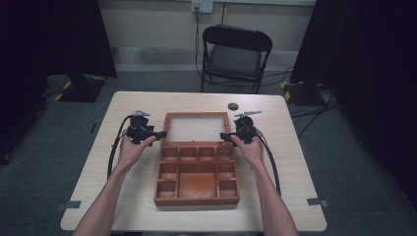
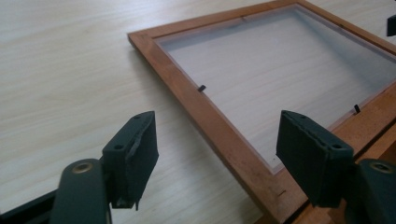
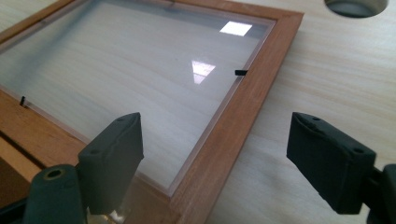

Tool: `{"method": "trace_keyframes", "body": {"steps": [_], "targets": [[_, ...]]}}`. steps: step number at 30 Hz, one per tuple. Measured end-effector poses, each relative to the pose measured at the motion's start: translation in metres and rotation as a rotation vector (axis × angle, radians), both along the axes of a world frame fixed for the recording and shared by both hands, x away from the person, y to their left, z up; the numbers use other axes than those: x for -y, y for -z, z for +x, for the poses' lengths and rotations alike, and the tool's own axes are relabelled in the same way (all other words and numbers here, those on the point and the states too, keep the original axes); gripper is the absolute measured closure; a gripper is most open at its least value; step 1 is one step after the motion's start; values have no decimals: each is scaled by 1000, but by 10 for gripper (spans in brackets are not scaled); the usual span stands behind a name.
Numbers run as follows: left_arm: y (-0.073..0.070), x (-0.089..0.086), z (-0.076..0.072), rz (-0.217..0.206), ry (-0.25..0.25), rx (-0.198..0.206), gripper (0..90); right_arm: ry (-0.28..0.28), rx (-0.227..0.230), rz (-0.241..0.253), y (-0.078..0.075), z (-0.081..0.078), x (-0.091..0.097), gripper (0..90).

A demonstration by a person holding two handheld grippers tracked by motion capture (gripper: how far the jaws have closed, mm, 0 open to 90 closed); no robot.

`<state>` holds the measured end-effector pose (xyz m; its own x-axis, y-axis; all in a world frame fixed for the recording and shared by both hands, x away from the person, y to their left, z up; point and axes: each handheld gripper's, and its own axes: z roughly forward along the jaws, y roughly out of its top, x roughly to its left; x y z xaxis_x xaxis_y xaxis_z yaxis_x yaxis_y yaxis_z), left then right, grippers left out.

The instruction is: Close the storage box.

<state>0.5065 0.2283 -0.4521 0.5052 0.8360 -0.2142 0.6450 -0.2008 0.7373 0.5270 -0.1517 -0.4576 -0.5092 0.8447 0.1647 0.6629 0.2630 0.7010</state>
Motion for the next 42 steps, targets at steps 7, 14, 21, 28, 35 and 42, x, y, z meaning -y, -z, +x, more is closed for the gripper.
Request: {"method": "trace_keyframes", "body": {"steps": [7, 14, 21, 28, 35, 42], "targets": [[15, 9, 5, -3, -10, -42, 312, -17, -49, 57, 10, 6, -7, 166], [18, 11, 10, -47, 3, -73, 308, -1, -93, 130, 17, 12, -7, 135], [19, 19, 12, -60, 13, -87, 267, -9, -128, 173, 21, 17, -6, 133], [21, 17, 16, -74, 24, -110, 249, 12, -112, 218, 22, 15, 1, 215], [23, 19, 19, -79, 15, -121, 206, 12, -107, 247, 24, 14, 5, 257], [25, 13, 20, -101, 14, -127, 186, 20, -83, 295, 24, 12, 8, 340]]}}
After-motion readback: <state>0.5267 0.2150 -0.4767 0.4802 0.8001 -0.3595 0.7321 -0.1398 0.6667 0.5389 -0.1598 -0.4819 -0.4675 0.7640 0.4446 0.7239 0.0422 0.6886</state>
